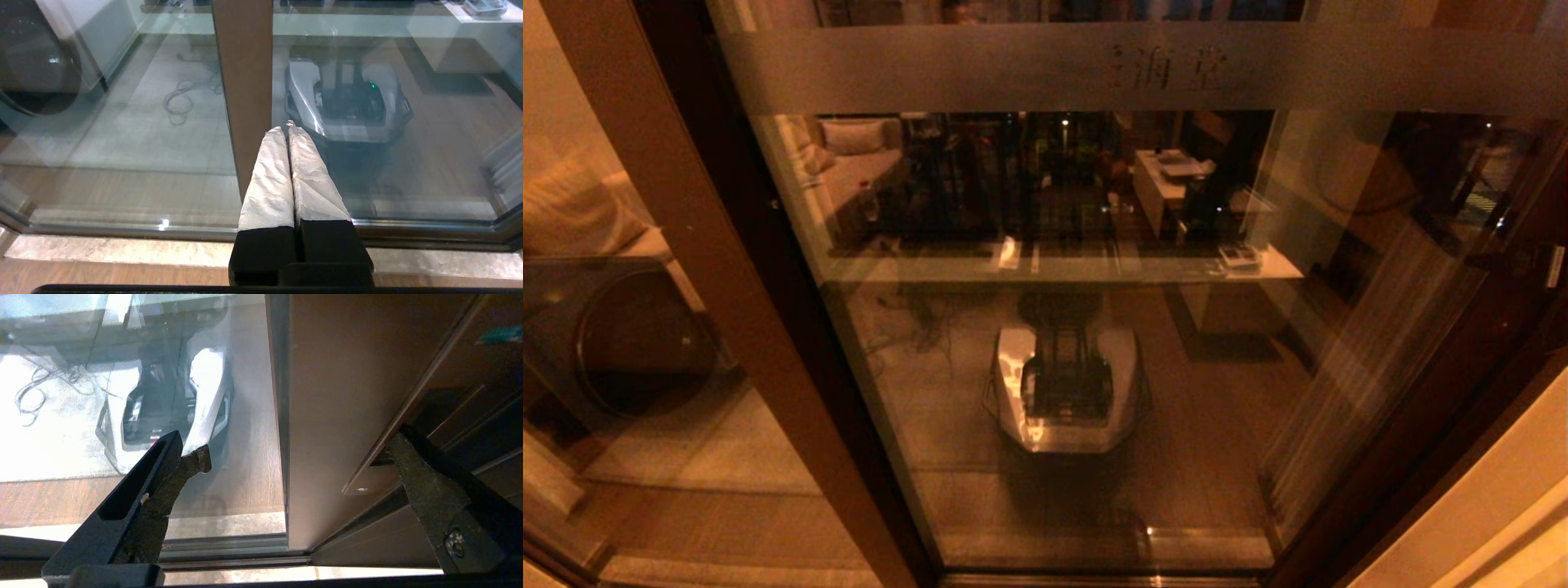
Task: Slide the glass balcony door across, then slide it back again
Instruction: Open the slid door
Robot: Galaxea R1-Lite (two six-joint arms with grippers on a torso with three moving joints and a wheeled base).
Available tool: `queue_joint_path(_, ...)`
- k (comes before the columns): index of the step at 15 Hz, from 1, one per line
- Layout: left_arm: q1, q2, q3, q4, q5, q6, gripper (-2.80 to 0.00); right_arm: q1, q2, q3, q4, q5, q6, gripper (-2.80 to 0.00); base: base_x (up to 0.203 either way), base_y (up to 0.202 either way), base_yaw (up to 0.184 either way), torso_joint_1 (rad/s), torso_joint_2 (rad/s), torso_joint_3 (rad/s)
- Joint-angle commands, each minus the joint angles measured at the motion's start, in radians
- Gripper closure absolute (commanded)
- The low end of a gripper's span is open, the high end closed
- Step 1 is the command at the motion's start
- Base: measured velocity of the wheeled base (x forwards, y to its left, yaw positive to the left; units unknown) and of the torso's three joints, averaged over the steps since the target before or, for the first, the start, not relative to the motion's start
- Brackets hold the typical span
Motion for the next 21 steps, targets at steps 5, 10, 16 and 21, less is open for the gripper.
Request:
queue_joint_path(5, 0.0, 0.001, 0.0, 0.001, 0.0, 0.0, 0.0, 0.021, -0.039, 0.035, -0.001, 0.003, -0.003, -2.8, 0.0, 0.0, 0.0, 0.0, 0.0, 0.0)
queue_joint_path(10, 0.0, 0.001, 0.0, 0.001, 0.0, 0.0, 0.0, 0.03, -0.04, 0.041, -0.001, 0.0, -0.004, -2.8, 0.0, 0.0, 0.0, 0.0, 0.0, 0.0)
queue_joint_path(16, 0.0, 0.001, 0.0, 0.001, 0.0, 0.0, 0.0, 0.068, -0.074, 0.091, -0.001, -0.002, -0.006, -2.8, 0.0, 0.0, 0.0, 0.0, 0.0, 0.0)
queue_joint_path(21, 0.0, 0.001, 0.0, 0.001, 0.0, 0.0, 0.0, 0.112, -0.095, 0.107, -0.001, -0.043, -0.006, -2.8, 0.0, 0.0, 0.0, 0.0, 0.0, 0.0)
